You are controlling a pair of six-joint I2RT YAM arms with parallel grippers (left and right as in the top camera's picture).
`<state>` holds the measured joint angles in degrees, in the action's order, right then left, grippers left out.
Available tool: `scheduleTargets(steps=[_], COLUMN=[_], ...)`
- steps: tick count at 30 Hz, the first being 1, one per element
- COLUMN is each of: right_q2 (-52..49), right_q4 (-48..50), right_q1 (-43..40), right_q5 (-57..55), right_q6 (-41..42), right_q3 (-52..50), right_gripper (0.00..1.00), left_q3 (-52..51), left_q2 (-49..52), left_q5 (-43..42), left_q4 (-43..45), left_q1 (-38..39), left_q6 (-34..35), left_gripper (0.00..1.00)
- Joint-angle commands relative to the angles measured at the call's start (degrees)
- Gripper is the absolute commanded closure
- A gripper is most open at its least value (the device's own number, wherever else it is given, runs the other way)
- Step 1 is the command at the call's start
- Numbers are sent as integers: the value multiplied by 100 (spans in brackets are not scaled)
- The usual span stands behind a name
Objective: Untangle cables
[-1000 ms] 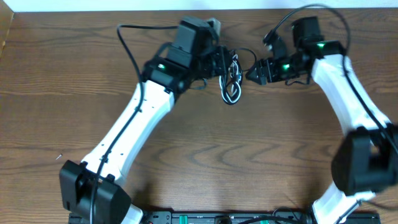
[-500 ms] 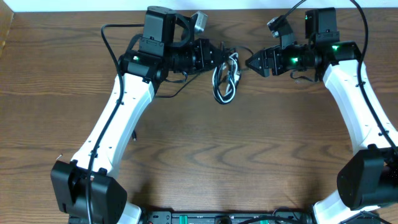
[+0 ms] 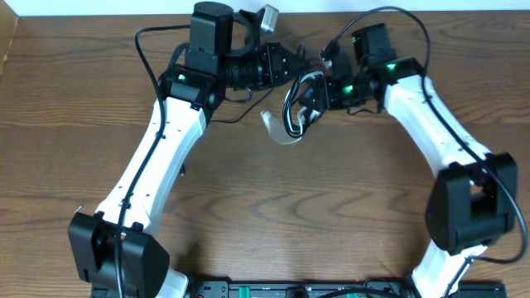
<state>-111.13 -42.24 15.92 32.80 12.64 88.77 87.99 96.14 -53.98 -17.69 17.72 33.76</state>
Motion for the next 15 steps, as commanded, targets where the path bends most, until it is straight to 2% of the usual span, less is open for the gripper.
scheduleTargets(steps=[1,8,15], right_q2=[-275,-588,-688], right_q4=[-129,-599,-970], right_q1=[-42,-424,-769], right_q5=[-1169,-1969,-2299], right_q6=[1134,1239,885], right_q3=[24,13,-72], right_gripper=[51,52,51], left_q3=[55,55,55], left_q2=[-24,-46,-46], left_q5=[-197,-195,-195], left_q4=[319,1285,1381], left_q1=[-70,-682,-1403], left_q6=[337,1001,1003], left_gripper=[92,93,93])
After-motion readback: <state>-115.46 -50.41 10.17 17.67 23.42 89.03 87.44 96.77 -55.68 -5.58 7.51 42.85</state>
